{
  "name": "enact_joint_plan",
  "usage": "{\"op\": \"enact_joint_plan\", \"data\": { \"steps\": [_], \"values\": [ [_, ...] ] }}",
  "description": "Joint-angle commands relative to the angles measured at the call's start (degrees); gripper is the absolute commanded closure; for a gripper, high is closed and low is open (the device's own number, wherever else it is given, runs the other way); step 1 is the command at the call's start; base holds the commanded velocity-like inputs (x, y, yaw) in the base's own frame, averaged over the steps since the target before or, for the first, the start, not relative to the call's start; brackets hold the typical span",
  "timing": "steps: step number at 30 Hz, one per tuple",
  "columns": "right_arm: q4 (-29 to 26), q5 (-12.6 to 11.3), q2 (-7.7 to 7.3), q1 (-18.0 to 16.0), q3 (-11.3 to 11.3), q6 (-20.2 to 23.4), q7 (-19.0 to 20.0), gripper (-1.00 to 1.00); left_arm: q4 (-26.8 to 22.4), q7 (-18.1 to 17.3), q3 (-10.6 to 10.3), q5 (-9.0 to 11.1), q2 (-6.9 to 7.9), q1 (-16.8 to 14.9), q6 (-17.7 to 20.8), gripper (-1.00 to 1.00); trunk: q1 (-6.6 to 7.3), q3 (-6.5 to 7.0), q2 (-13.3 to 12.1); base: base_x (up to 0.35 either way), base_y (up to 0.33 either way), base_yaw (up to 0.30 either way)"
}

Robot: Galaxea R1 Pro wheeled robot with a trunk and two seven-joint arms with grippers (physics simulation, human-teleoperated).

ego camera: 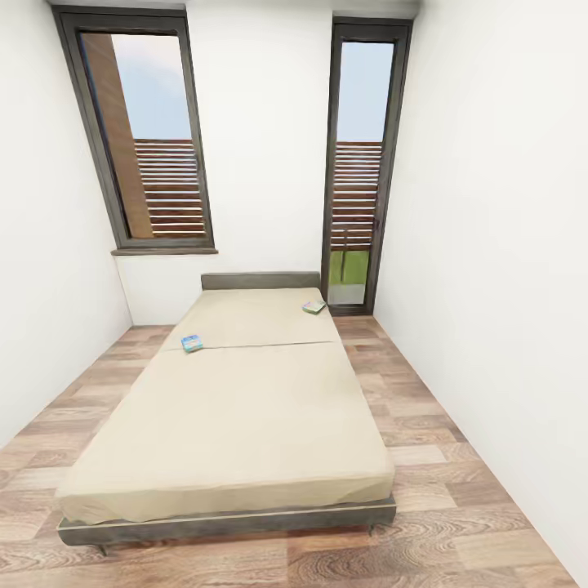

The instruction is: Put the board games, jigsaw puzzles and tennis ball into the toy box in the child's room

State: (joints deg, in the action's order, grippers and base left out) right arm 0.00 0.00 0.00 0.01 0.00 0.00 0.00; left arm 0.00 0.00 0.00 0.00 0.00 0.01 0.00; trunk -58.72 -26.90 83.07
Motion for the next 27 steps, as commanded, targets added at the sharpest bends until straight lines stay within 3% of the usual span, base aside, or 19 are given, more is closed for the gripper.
{"op": "enact_joint_plan", "data": {
  "steps": [1, 3, 27],
  "values": [
    [0.00, 0.00, 0.00, -0.01, 0.00, 0.00, 0.00, -1.00, 0.00, 0.00, 0.00, 0.00, 0.00, -0.01, 0.00, -1.00, 0.00, -0.03, 0.01, 0.000, 0.000, 0.000],
    [0.00, -0.09, 0.10, 0.43, -0.41, -0.06, 0.04, -1.00, -0.66, -0.17, -0.17, 0.00, -0.62, -0.19, 0.09, -1.00, 0.00, -0.03, 0.01, 0.000, 0.000, 0.000],
    [0.00, -0.09, 0.10, 0.43, -0.40, -0.03, 0.05, -1.00, -0.88, -0.17, -0.16, 0.00, -0.62, -0.19, 0.09, -1.00, 0.00, -0.03, 0.01, 0.000, 0.000, 0.000]
  ]
}}
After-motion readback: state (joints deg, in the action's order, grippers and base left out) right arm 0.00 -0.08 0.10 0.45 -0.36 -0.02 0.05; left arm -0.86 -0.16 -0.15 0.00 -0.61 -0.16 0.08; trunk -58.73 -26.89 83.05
